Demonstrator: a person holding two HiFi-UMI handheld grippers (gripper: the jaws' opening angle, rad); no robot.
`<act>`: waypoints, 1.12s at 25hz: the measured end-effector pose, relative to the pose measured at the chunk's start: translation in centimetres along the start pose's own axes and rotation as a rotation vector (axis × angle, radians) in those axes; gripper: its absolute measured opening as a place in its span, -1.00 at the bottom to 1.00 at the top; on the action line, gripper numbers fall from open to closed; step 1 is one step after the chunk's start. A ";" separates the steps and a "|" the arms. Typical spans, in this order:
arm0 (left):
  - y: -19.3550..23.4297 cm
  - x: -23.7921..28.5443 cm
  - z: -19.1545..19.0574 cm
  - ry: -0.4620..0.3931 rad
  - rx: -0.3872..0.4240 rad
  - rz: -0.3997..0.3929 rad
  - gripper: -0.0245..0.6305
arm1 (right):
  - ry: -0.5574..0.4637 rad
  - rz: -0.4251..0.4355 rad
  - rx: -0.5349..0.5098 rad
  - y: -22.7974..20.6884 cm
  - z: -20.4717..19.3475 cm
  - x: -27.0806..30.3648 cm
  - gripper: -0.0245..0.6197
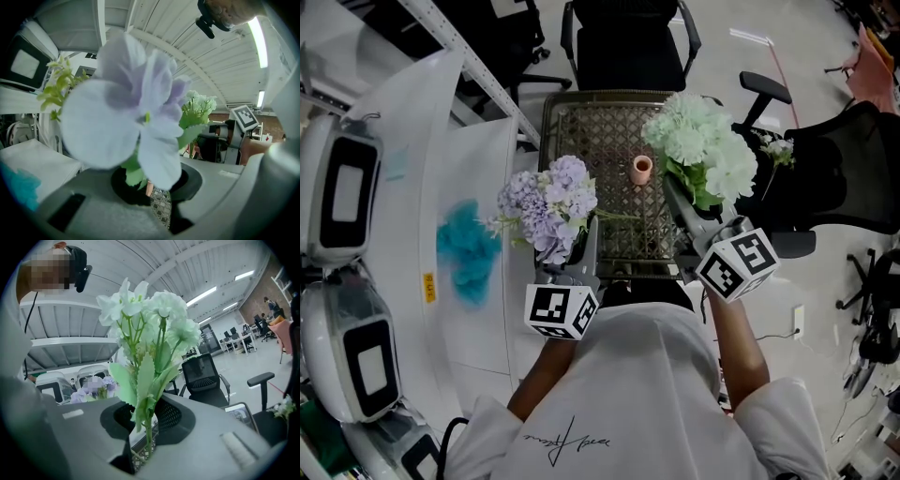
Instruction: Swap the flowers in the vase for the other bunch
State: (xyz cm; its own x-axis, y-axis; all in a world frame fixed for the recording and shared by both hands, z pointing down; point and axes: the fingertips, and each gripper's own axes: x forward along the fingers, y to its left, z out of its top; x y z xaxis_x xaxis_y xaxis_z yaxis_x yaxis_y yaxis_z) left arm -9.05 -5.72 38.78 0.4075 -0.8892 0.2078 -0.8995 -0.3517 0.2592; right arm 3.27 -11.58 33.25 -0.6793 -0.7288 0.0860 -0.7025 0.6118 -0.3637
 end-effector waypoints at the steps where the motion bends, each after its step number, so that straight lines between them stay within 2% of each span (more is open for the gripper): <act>1: 0.0 0.0 0.0 -0.001 -0.002 0.001 -0.80 | 0.001 0.000 -0.001 -0.1 0.0 0.0 -0.69; 28: 0.4 1.7 -1.1 0.027 -0.019 0.041 -0.80 | 0.018 -0.003 -0.006 -4.8 -1.4 4.5 -0.69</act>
State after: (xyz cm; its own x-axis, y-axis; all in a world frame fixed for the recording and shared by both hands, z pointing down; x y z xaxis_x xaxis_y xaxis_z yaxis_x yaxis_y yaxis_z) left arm -8.54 -7.08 40.27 0.3751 -0.8943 0.2440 -0.9123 -0.3095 0.2682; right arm 3.28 -17.36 36.67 -0.6809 -0.7250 0.1038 -0.7058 0.6116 -0.3575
